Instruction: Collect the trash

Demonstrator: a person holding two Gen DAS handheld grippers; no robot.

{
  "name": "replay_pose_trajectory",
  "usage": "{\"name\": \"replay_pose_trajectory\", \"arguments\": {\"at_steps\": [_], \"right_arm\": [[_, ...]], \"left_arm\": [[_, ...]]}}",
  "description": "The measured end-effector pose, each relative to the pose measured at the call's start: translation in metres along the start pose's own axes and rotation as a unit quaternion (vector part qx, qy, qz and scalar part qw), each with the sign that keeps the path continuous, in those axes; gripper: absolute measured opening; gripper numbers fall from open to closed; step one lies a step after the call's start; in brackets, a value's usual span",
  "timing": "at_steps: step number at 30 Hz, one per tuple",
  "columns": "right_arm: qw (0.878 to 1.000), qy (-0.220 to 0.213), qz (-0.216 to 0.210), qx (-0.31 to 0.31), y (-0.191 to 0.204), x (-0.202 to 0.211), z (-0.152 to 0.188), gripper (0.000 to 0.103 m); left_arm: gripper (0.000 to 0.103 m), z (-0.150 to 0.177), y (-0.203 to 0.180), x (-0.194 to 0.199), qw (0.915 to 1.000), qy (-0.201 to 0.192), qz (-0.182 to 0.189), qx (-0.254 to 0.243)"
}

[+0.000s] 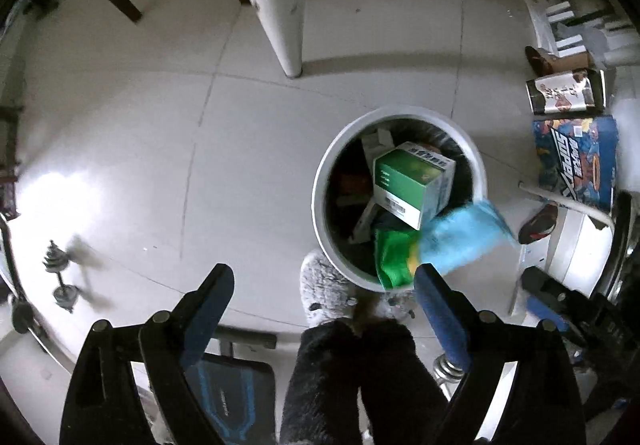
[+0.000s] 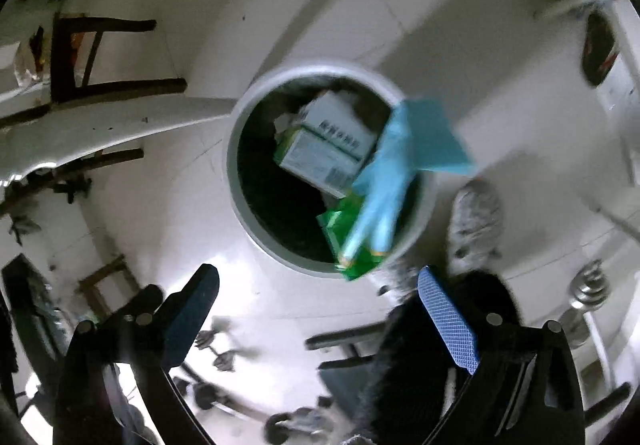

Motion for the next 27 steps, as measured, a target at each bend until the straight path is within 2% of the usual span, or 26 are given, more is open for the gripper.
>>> {"name": "replay_pose_trajectory", "arguments": {"at_steps": [3, 6, 10, 16, 20, 27], "right_arm": [[0.999, -0.018, 0.039, 0.029, 0.000, 0.039, 0.002, 0.100], [0.993, -0.032, 0.088, 0.070, 0.001, 0.096, 0.011, 0.100], [0.985, -0.041, 0.121, 0.119, 0.020, 0.175, 0.032, 0.100], [0.981, -0.026, 0.107, 0.163, 0.073, 0.290, 0.079, 0.100], [0.980, -0.019, 0.081, 0.183, 0.103, 0.362, 0.111, 0.100], [0.976, -0.041, 0.042, 0.211, 0.143, 0.474, 0.158, 0.100]], "left_arm": [[0.092, 0.014, -0.013, 0.043, 0.9997, -0.017, -0.005, -0.017], [0.092, 0.029, -0.022, 0.087, 0.9990, -0.028, -0.008, -0.035], [0.092, 0.050, -0.035, 0.163, 0.9976, -0.041, 0.002, -0.056], [0.092, 0.078, -0.052, 0.275, 0.9944, -0.062, 0.033, -0.079], [0.092, 0.090, -0.063, 0.344, 0.9904, -0.079, 0.072, -0.088], [0.092, 0.114, -0.080, 0.437, 0.9793, -0.118, 0.124, -0.108]]}}
Point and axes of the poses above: each gripper's, at about its wrist camera, not at the fingertips, and x roughly against the way its jaws point, y to its left, z to its underside, the point moved 10 cm from there along -x, roughly the way its jaws point, and after that the axes turned 5 degrees about -z, right-handed, at the moved point
